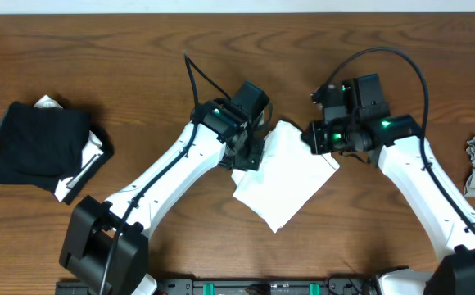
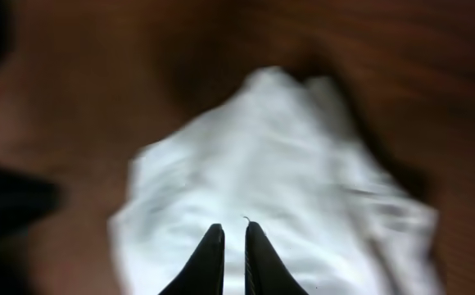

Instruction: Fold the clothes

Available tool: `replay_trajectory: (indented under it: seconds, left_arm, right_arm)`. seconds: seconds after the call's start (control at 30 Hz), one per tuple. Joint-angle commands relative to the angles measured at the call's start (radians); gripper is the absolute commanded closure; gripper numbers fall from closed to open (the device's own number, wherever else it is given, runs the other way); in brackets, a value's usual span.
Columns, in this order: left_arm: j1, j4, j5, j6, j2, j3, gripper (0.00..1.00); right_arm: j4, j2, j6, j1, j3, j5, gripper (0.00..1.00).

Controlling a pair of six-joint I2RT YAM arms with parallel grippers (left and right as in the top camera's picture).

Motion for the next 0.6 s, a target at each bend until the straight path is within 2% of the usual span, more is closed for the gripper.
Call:
replay_trajectory:
  seconds: [0.0, 0.33, 0.57]
  left_arm:
    - [0.001, -0.001, 0.127, 0.002, 0.005, -0.019, 0.94]
    - [-0.002, 0.036, 0.34, 0.183, 0.005, -0.056, 0.94]
    - [0.008, 0.089, 0.483, 0.297, 0.005, -0.153, 0.94]
  right_arm:
    - [0.003, 0.055, -0.002, -0.009, 0.004, -0.19, 0.92]
    - [0.117, 0.223, -0.005, -0.051, 0.004, -0.404, 0.93]
    - [0.136, 0.323, -0.006, -0.058, 0.004, -0.439, 0.93]
